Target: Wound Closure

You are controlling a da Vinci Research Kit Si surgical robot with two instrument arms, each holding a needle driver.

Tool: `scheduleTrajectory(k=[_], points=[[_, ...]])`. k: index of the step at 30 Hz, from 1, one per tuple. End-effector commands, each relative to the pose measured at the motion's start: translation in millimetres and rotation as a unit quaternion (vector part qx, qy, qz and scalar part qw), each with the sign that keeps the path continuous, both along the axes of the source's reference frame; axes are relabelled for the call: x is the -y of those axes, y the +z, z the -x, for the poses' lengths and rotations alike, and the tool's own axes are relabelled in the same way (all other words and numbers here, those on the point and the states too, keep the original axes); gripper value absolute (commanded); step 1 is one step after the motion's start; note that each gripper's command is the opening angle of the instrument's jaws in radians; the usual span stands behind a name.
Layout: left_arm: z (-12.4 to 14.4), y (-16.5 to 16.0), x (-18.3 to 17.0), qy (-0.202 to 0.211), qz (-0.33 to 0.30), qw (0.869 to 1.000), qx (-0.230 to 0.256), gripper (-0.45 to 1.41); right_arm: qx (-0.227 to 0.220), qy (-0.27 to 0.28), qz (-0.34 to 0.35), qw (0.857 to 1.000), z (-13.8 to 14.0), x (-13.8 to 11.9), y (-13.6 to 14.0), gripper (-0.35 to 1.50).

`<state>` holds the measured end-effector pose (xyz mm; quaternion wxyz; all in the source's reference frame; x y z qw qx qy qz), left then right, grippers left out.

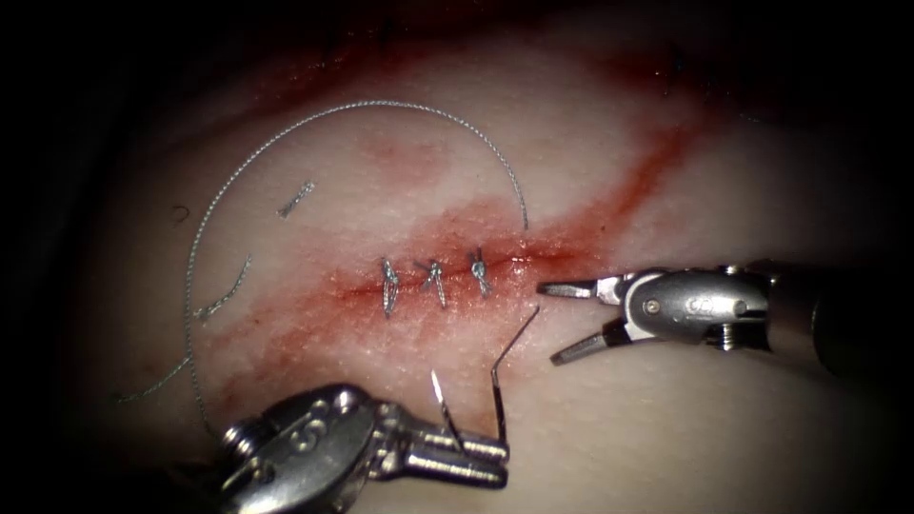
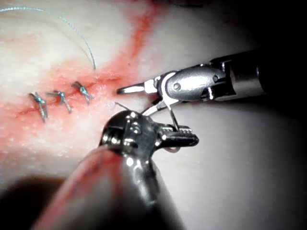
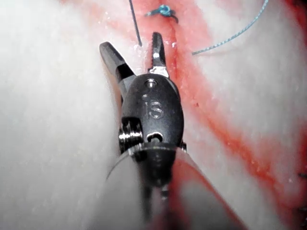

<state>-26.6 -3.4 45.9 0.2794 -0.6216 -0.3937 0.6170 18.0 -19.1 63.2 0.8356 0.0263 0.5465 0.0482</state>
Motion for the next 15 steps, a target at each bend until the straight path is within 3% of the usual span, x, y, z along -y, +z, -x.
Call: scheduleTrajectory(k=[1, 5, 6, 7, 8, 15], points=[[0.6, 0.2, 0.4, 0.001, 0.003, 1.000, 0.001, -0.43, 0.004, -0.003, 0.001, 1.000, -1.0, 0.3, 1.2, 0.64], [0.5, -1.6, 0.9, 0.009, 0.021, 1.000, -0.006, -0.40, 0.012, -0.001, 0.001, 1.000, -1.5, 0.2, 2.0, 0.52], [0.5, -1.9, 0.9, 0.009, 0.023, 1.000, -0.005, -0.40, 0.012, 0.001, -0.002, 1.000, -1.6, 0.2, 2.0, 0.42], [0.5, -2.3, 0.9, 0.008, 0.025, 1.000, -0.007, -0.38, 0.012, 0.001, -0.002, 1.000, -1.7, 0.3, 1.9, 0.14], [0.3, -2.8, 0.9, 0.005, 0.032, 0.999, -0.008, -0.38, 0.013, 0.002, -0.008, 1.000, -1.8, 0.6, 1.7, -0.35], [-1.7, -3.8, -0.3, -0.027, 0.088, 0.995, -0.045, -0.42, 0.043, -0.013, -0.042, 0.998, -1.2, 1.7, 0.7, -0.35]])
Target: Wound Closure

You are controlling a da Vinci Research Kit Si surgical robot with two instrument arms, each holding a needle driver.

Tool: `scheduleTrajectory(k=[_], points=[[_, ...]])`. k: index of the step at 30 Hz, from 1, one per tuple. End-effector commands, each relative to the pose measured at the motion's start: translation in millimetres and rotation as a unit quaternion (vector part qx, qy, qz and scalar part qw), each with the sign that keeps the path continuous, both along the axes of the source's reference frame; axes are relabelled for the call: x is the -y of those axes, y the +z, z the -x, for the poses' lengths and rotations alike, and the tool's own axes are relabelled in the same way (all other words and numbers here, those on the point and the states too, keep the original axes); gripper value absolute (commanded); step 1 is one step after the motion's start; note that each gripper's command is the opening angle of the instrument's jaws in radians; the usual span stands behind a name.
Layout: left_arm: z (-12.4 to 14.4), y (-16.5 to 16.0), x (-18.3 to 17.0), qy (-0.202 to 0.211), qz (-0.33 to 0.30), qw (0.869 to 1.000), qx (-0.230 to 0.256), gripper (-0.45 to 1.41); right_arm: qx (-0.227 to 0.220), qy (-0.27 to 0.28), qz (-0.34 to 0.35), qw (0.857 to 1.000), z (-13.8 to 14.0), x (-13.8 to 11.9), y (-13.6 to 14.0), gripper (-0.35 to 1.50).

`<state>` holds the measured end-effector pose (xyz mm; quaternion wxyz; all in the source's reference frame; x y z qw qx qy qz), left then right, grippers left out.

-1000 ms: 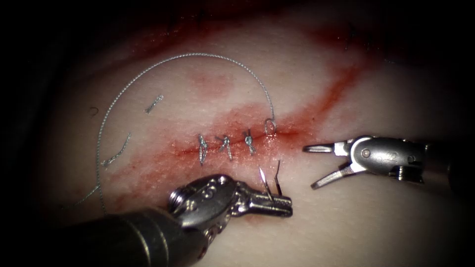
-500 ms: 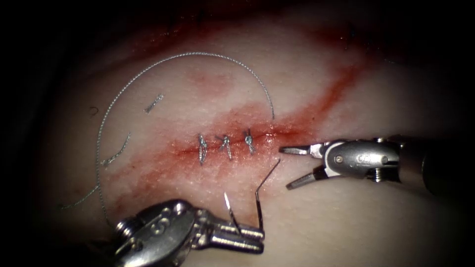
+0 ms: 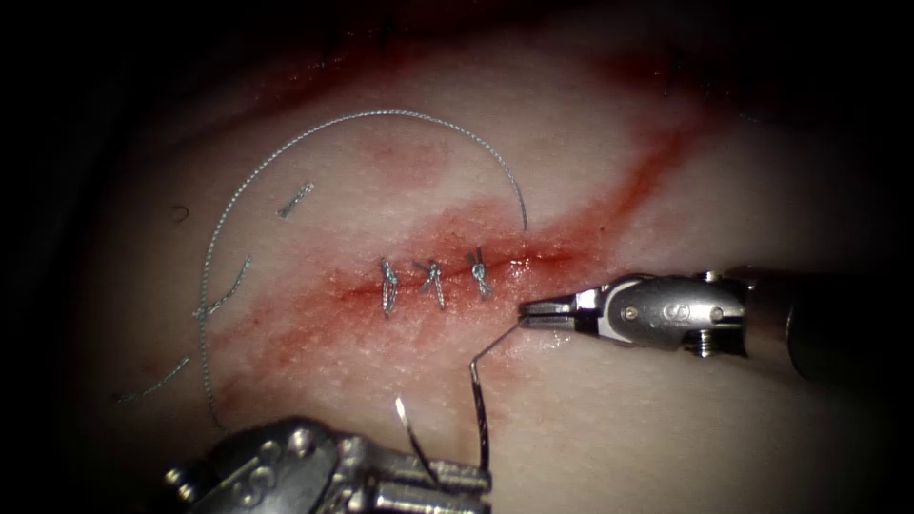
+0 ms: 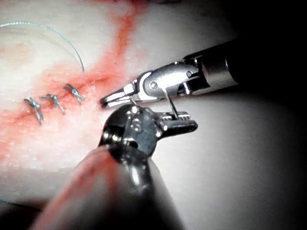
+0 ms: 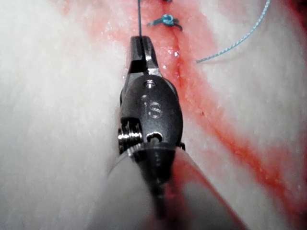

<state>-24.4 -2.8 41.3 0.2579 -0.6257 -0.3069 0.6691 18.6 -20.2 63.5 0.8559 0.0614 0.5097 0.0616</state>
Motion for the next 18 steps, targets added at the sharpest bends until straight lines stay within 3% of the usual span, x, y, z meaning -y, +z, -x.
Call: scheduleTrajectory(k=[1, 3, 7, 10, 13, 18], points=[[0.2, 0.8, 0.1, -0.007, 0.011, 1.000, -0.010, -0.45, 0.006, -0.009, -0.007, 1.000, -0.5, 0.9, 0.1, -0.35], [-0.8, 1.5, -0.6, -0.033, 0.045, 0.997, -0.054, -0.45, 0.011, -0.021, -0.014, 1.000, -0.6, 1.8, -1.3, -0.35], [-2.0, 2.9, -1.1, -0.045, 0.067, 0.993, -0.091, -0.45, 0.006, -0.033, -0.028, 0.999, -1.0, 3.2, -4.3, -0.35], [-3.4, 4.8, -2.3, -0.060, 0.105, 0.980, -0.158, -0.45, -0.008, -0.049, -0.047, 0.998, -2.2, 5.0, -9.0, -0.35], [-4.3, 5.6, -2.7, -0.070, 0.117, 0.973, -0.185, -0.45, -0.030, -0.052, -0.055, 0.997, -3.9, 6.4, -12.3, -0.35], [-5.3, 5.3, -2.9, -0.076, 0.118, 0.969, -0.202, -0.43, -0.042, -0.048, -0.056, 0.996, -5.7, 7.2, -14.5, -0.35]])
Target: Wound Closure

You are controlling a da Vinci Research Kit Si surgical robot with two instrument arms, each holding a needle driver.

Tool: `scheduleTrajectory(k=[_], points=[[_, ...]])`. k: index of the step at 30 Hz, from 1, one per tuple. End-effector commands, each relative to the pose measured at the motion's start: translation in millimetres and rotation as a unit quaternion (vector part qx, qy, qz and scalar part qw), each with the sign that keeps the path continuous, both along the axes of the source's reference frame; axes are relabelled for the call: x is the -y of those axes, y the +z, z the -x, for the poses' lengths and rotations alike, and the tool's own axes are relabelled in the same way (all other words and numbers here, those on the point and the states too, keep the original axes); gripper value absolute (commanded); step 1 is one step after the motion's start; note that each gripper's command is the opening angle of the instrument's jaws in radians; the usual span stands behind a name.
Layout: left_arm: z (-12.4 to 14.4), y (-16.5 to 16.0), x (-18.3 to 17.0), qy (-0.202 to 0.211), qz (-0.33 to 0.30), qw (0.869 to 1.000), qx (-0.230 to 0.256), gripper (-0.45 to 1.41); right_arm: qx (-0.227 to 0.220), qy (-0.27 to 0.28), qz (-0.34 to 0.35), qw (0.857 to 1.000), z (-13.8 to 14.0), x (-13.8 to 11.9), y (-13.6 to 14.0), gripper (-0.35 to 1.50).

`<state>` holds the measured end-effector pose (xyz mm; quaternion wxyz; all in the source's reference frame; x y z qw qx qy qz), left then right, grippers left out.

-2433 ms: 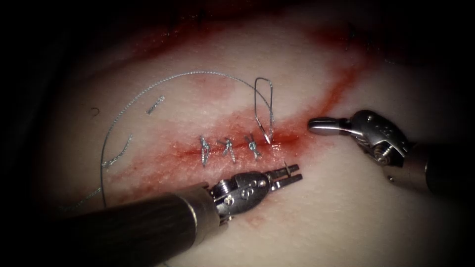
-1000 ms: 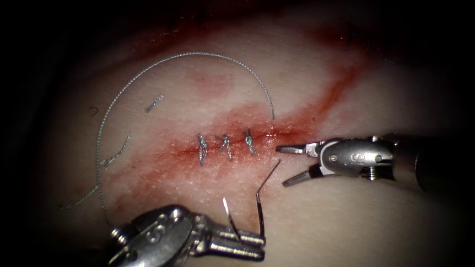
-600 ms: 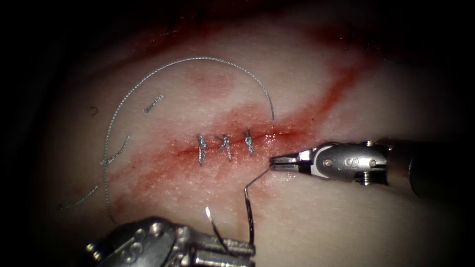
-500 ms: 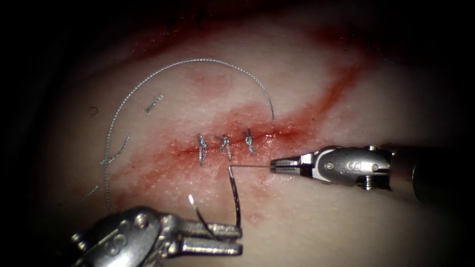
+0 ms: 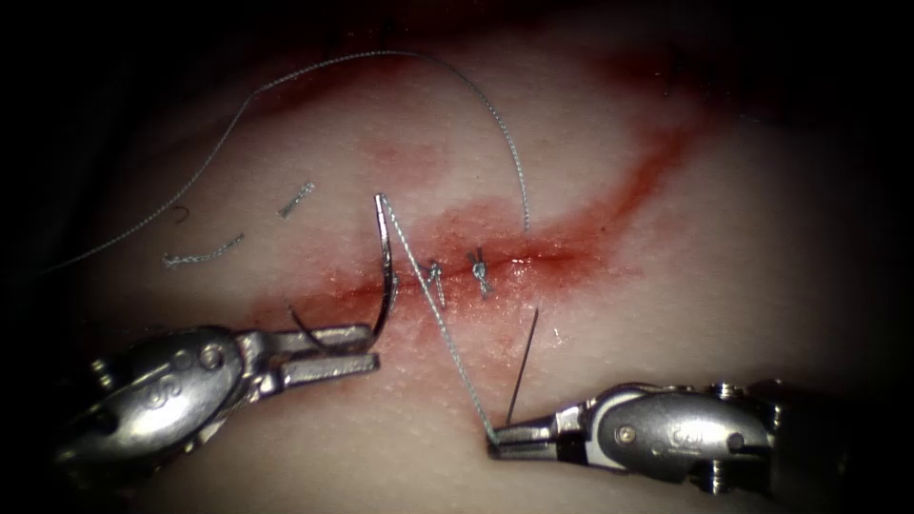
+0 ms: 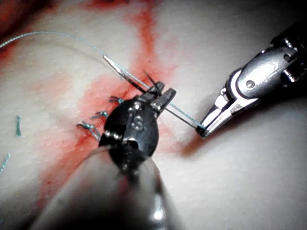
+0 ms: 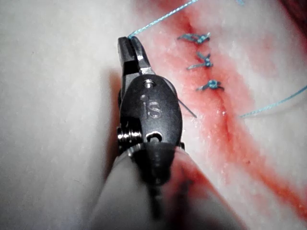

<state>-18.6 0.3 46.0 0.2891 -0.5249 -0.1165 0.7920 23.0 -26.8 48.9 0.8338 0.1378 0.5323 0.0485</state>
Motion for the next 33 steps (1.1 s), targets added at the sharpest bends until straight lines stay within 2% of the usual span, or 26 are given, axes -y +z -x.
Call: scheduleTrajectory(k=[1, 5, 6, 7, 8, 10, 12, 18, 21, 29, 33], points=[[0.3, 0.3, 0.2, 0.001, 0.000, 1.000, -0.001, -0.42, -0.010, 0.001, 0.005, 1.000, -1.5, 0.7, 0.0, -0.35], [-1.0, -1.0, 0.0, 0.001, -0.001, 1.000, -0.009, -0.38, -0.011, 0.014, 0.032, 0.999, -1.5, 0.1, -0.4, -0.35], [-1.4, -1.3, 0.0, 0.002, 0.000, 1.000, -0.011, -0.38, -0.005, 0.023, 0.045, 0.999, -1.4, -0.2, -0.4, -0.03], [-1.9, -1.7, -0.1, 0.003, 0.003, 1.000, -0.014, -0.38, 0.005, 0.038, 0.053, 0.998, -1.2, -0.8, -0.4, 0.39], [-2.3, -2.0, -0.3, 0.005, 0.003, 1.000, -0.014, -0.37, 0.013, 0.046, 0.058, 0.997, -1.0, -1.2, -0.3, 0.67], [-3.2, -2.5, -0.5, 0.004, 0.001, 1.000, -0.020, -0.35, 0.026, 0.068, 0.065, 0.995, -0.1, -2.5, -0.1, 0.98], [-4.3, -2.9, -0.8, 0.002, 0.004, 1.000, -0.030, -0.35, 0.029, 0.080, 0.075, 0.994, 0.8, -3.3, 0.2, 1.04], [-6.4, -3.2, -1.2, -0.005, 0.005, 0.999, -0.051, -0.32, 0.042, 0.103, 0.089, 0.990, 3.5, -5.0, 2.6, 1.06], [-6.7, -3.1, -1.3, -0.008, 0.007, 0.998, -0.058, -0.30, 0.046, 0.108, 0.101, 0.988, 4.5, -5.9, 6.1, 1.04], [-7.9, -2.9, -1.8, -0.017, 0.006, 0.997, -0.076, -0.28, 0.059, 0.133, 0.026, 0.989, 5.4, -6.3, 13.8, 0.91], [-7.7, -2.8, -1.9, -0.017, 0.009, 0.997, -0.078, -0.28, 0.065, 0.141, 0.013, 0.988, 4.8, -6.7, 15.4, 0.81]])
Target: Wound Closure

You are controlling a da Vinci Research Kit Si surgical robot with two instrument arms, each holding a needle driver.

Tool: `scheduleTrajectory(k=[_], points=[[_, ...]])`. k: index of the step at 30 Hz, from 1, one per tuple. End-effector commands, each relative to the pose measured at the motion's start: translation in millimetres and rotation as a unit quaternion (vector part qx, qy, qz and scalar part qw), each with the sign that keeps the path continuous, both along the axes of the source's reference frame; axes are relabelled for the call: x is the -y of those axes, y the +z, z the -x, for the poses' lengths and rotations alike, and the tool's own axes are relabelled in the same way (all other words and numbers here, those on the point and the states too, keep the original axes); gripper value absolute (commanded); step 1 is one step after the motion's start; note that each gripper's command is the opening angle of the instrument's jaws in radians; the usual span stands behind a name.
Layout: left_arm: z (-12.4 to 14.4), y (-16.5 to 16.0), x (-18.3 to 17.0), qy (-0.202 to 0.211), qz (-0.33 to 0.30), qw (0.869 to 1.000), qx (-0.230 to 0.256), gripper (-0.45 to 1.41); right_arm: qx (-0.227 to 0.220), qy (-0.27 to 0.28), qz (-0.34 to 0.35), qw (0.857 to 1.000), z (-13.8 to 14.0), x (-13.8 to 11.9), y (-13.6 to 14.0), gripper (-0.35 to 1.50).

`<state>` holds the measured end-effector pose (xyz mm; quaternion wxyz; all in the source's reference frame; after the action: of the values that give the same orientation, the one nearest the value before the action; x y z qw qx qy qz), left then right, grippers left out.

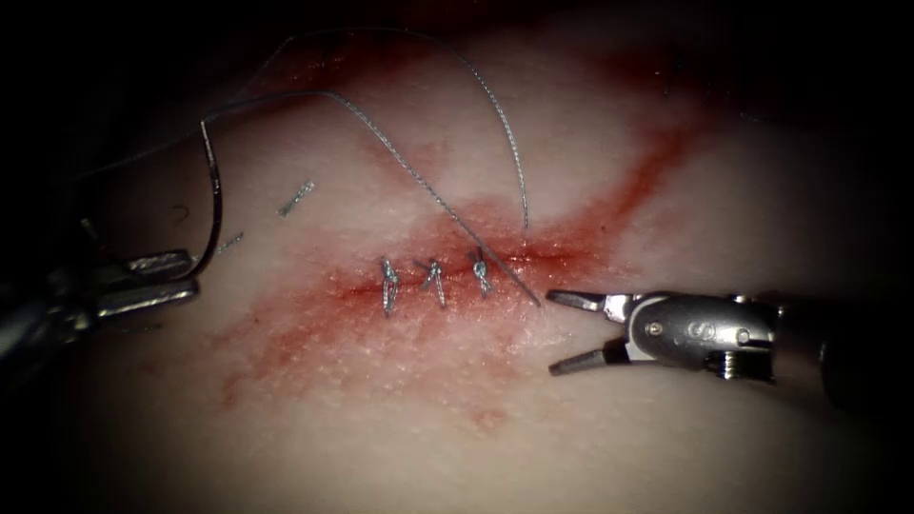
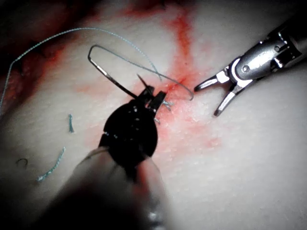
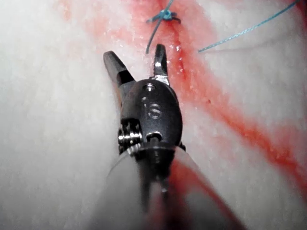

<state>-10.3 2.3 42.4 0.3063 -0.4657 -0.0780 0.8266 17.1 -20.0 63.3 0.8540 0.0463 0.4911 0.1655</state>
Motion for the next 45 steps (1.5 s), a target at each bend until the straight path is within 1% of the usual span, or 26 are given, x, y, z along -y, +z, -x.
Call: scheduleTrajectory(k=[1, 4, 5, 6, 8, 11, 12, 14, 15, 17, 23, 24, 26, 28, 29, 33, 34, 36, 37, 38, 40, 41, 42, 43, 45], points=[[0.8, 0.9, 0.2, 0.000, 0.000, 1.000, 0.000, -0.28, 0.000, 0.006, -0.003, 1.000, -1.4, -0.1, 1.3, 0.79], [0.9, 0.9, 0.2, -0.001, 0.001, 1.000, -0.001, -0.28, 0.004, 0.011, -0.006, 1.000, -1.8, -0.7, 1.7, 0.76], [0.9, 0.9, 0.2, 0.000, 0.003, 1.000, -0.002, -0.28, 0.006, 0.012, -0.007, 1.000, -2.0, -0.8, 1.7, 0.71], [1.0, 0.9, 0.3, 0.000, 0.003, 1.000, -0.002, -0.28, 0.006, 0.013, -0.007, 1.000, -2.1, -0.9, 1.8, 0.61], [1.1, 0.9, 0.3, -0.001, 0.004, 1.000, -0.002, -0.30, 0.004, 0.015, -0.015, 1.000, -2.4, -0.8, 1.7, -0.35], [1.2, 1.1, 0.3, -0.002, 0.004, 1.000, -0.004, -0.30, -0.004, 0.004, -0.022, 1.000, -2.8, -0.3, 1.4, -0.35], [1.3, 1.4, 0.2, -0.003, 0.005, 1.000, -0.005, -0.32, 0.001, -0.020, -0.035, 0.999, -3.0, 0.2, 1.0, -0.35], [1.3, 1.8, 0.1, -0.003, 0.006, 1.000, -0.005, -0.32, 0.007, -0.031, -0.040, 0.999, -3.1, 0.8, 0.5, -0.35], [1.3, 2.3, 0.1, -0.003, 0.007, 1.000, -0.005, -0.32, 0.006, -0.036, -0.042, 0.998, -3.2, 1.6, -0.2, -0.35], [1.3, 2.6, 0.1, -0.003, 0.009, 1.000, -0.006, -0.32, 0.006, -0.040, -0.045, 0.998, -3.3, 2.4, -1.2, -0.35], [1.5, 3.6, 0.1, -0.002, 0.011, 1.000, -0.009, -0.37, 0.001, -0.056, -0.064, 0.996, -4.3, 4.6, -6.4, -0.35], [1.4, 4.0, 0.1, 0.001, 0.011, 1.000, -0.012, -0.37, -0.004, -0.061, -0.069, 0.996, -4.7, 5.4, -8.4, -0.35], [1.1, 4.5, 0.1, 0.004, 0.011, 1.000, -0.013, -0.37, -0.006, -0.072, -0.077, 0.994, -5.6, 6.8, -11.0, -0.35], [1.0, 4.8, 0.0, 0.004, 0.011, 1.000, -0.015, -0.37, -0.006, -0.083, -0.080, 0.993, -6.6, 7.7, -12.6, -0.35], [1.0, 4.9, 0.0, 0.004, 0.011, 1.000, -0.016, -0.37, -0.006, -0.091, -0.083, 0.992, -7.5, 8.6, -13.7, -0.35], [0.9, 4.9, 0.1, 0.007, 0.010, 1.000, -0.019, -0.37, -0.013, -0.115, -0.083, 0.990, -10.4, 11.2, -16.3, -0.35], [0.8, 4.9, 0.1, 0.007, 0.010, 1.000, -0.020, -0.37, -0.014, -0.120, -0.079, 0.990, -10.7, 11.3, -16.6, -0.35], [0.5, 4.9, 0.0, 0.006, 0.010, 1.000, -0.023, -0.37, -0.008, -0.113, -0.048, 0.992, -10.8, 11.0, -17.2, -0.35], [0.1, 4.9, -0.1, 0.003, 0.011, 0.999, -0.031, -0.38, -0.004, -0.094, -0.029, 0.995, -10.4, 10.1, -17.3, 0.37], [-0.4, 4.9, -0.3, -0.001, 0.012, 0.999, -0.040, -0.38, 0.006, -0.076, -0.013, 0.997, -9.7, 8.9, -17.3, 0.88], [-0.9, 5.0, -0.4, -0.003, 0.013, 0.999, -0.050, -0.38, 0.013, -0.064, 0.000, 0.998, -8.7, 7.8, -17.1, 1.01], [-1.5, 5.2, -0.5, -0.006, 0.018, 0.998, -0.067, -0.38, 0.019, -0.051, 0.005, 0.999, -7.5, 6.8, -16.8, 1.04], [-1.7, 5.2, -0.6, -0.007, 0.021, 0.997, -0.076, -0.38, 0.020, -0.046, 0.007, 0.999, -6.9, 6.4, -16.6, 1.04], [-2.3, 5.5, -0.9, -0.010, 0.027, 0.995, -0.092, -0.35, 0.024, -0.039, 0.015, 0.999, -5.6, 5.5, -16.0, 1.04], [-3.1, 5.8, -1.2, -0.013, 0.029, 0.994, -0.101, -0.32, 0.033, -0.029, 0.021, 0.999, -4.1, 4.6, -15.1, 1.03]])
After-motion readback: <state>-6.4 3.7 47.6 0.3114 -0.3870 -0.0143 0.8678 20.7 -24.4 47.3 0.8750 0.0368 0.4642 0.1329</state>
